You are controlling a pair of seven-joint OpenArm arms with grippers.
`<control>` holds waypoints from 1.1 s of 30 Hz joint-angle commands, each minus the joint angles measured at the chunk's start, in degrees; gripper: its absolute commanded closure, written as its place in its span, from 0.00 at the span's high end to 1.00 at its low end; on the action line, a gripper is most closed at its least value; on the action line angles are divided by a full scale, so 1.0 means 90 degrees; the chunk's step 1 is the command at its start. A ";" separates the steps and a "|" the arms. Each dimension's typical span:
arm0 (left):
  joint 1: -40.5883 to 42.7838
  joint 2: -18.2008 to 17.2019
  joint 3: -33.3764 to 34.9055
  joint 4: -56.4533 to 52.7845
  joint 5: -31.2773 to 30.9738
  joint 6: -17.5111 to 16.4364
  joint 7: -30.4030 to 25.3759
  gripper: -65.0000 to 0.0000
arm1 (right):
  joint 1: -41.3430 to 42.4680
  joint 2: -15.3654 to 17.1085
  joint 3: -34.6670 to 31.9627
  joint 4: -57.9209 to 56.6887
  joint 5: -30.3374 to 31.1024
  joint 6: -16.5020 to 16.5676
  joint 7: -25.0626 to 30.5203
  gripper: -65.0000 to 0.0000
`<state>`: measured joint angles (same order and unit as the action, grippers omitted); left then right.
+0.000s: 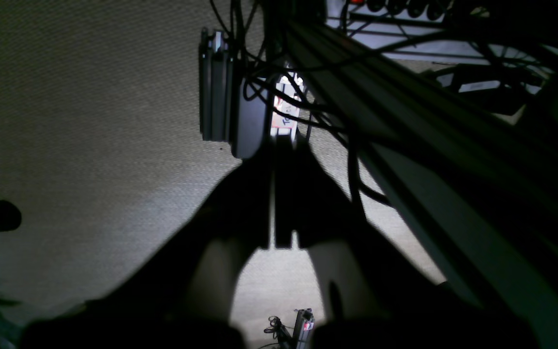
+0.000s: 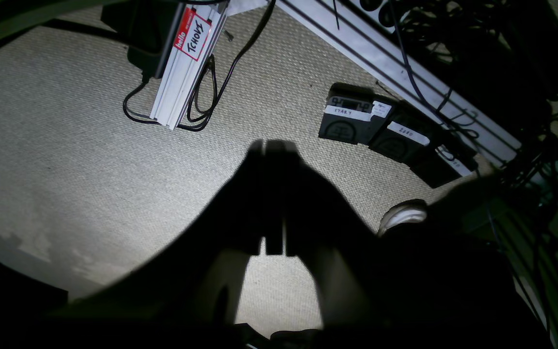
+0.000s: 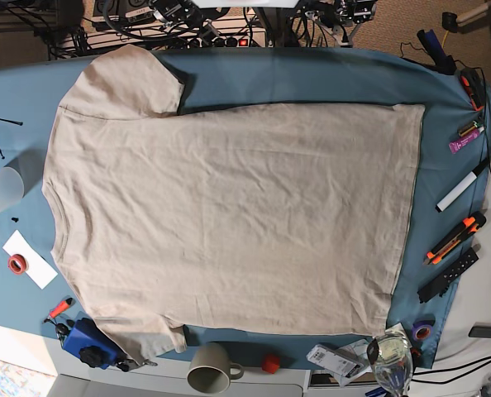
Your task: Fold the T-shirt properly
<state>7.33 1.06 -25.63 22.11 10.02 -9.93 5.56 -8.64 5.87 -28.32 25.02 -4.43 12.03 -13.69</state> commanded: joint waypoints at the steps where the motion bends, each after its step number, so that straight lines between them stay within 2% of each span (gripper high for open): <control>1: 0.0032 -0.0012 -0.0002 0.0032 -0.0022 -0.0049 -0.0002 0.00 | -0.0024 0.0036 -0.0010 0.0041 0.0058 0.0041 -0.0053 0.00; 30: 0.0051 -0.0015 -0.0002 0.0034 -0.0022 -0.0046 -0.0002 0.00 | -0.0024 0.0068 -0.0010 0.0041 0.0056 0.0041 -0.0148 0.00; 33: 0.0131 -0.0036 -0.0002 0.0053 -0.0022 -0.0046 -0.0002 0.00 | -0.0034 0.0134 -0.0010 0.0041 0.0056 0.0039 -0.0338 0.00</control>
<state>8.05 0.91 -25.63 22.35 9.87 -9.96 5.54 -8.73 6.52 -28.32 25.15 -4.38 12.05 -16.49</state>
